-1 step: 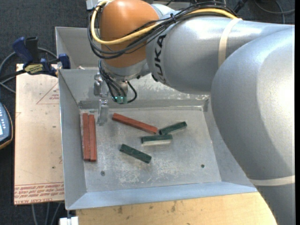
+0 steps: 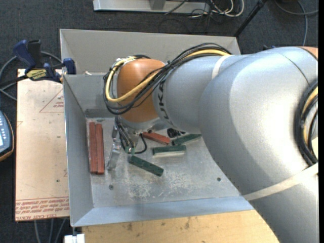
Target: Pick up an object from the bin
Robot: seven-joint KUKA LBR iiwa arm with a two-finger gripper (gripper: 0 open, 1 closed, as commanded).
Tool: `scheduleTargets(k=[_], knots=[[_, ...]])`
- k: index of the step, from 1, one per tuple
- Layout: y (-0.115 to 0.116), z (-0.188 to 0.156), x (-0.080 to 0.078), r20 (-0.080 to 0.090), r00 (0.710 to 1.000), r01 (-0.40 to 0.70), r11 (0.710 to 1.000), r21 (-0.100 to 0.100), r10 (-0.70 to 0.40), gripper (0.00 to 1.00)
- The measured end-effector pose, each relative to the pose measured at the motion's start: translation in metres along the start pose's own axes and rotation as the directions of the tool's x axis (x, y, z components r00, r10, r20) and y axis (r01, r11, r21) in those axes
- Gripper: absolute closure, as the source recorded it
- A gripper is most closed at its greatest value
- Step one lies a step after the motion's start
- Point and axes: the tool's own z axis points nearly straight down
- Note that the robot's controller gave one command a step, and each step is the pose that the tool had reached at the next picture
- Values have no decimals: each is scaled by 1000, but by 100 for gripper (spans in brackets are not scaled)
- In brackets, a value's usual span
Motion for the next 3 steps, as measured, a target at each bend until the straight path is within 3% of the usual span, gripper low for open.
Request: scheduleTargets(k=[1,2,3], knots=[[-15,-61,-29,11,988,-154,988,-7,154,0],[-46,-74,-61,11,998,-68,998,-5,68,0],[-61,-3,-26,5,975,-224,975,-6,224,0]])
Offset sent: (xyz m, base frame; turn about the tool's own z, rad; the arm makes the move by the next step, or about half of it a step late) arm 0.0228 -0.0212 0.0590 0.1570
